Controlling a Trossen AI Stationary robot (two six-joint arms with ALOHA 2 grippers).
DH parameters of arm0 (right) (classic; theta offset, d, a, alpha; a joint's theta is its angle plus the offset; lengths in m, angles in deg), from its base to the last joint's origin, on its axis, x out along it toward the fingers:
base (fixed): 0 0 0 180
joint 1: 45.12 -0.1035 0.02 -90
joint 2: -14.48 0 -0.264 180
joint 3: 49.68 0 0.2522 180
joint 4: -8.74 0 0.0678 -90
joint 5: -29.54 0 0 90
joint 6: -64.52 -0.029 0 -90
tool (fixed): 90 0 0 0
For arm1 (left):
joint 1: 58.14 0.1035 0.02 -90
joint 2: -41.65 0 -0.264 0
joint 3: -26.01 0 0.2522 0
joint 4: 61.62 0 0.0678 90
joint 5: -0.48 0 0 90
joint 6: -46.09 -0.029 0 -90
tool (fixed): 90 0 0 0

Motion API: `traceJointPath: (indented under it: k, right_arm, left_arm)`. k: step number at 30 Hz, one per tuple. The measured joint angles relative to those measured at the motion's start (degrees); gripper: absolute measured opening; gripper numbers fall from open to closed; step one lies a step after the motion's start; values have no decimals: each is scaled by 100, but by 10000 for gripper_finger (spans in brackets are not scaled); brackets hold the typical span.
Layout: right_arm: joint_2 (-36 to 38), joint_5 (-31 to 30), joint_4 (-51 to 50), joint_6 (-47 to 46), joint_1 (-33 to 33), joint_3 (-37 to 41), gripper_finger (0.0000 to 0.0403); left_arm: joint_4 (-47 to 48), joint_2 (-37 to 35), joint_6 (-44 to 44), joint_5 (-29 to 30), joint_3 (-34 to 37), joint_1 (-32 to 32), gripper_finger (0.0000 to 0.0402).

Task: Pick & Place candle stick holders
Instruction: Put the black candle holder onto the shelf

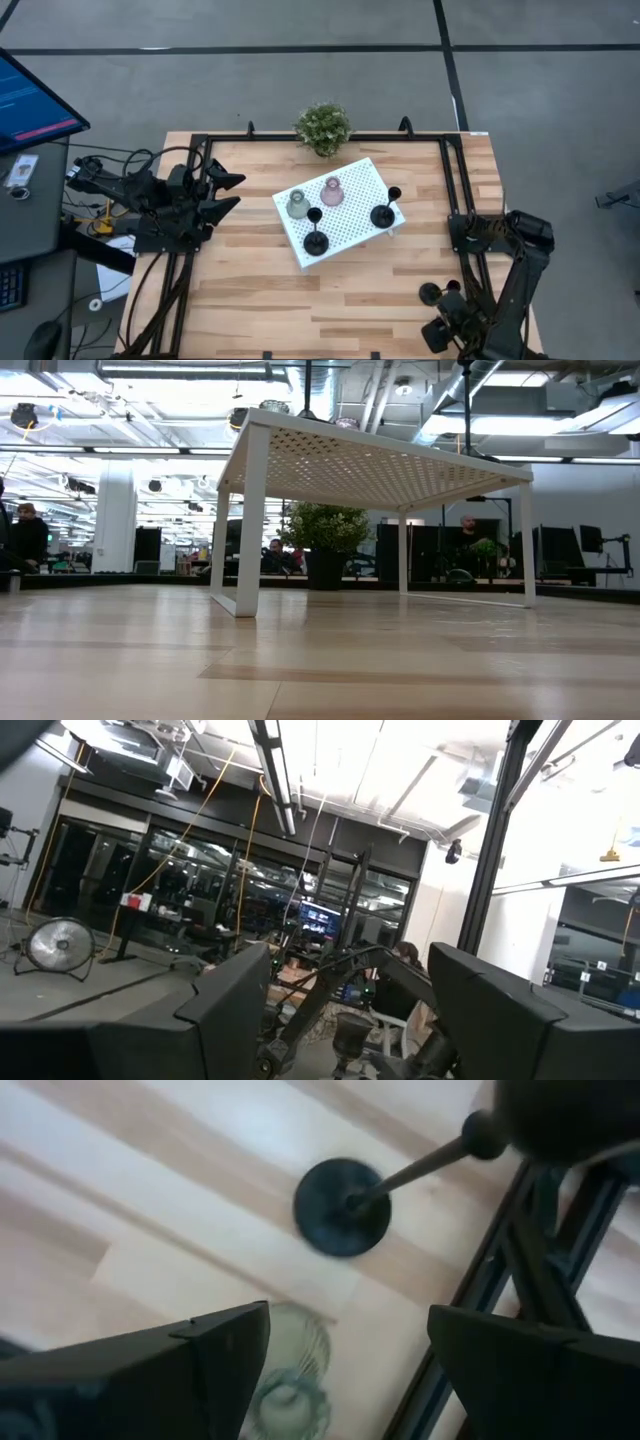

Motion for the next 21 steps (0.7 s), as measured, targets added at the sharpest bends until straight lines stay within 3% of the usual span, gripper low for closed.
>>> traceJointPath:
  k: [16, 21]
  right_arm:
    - [4, -595, 168, -49, 80, 813, 265]
    - [3, -890, 175, -48, 102, 840, 238]
  left_arm:
    - [-9, 0, 41, 54, 0, 2, 274]
    - [-10, 0, -13, 94, 0, 2, 274]
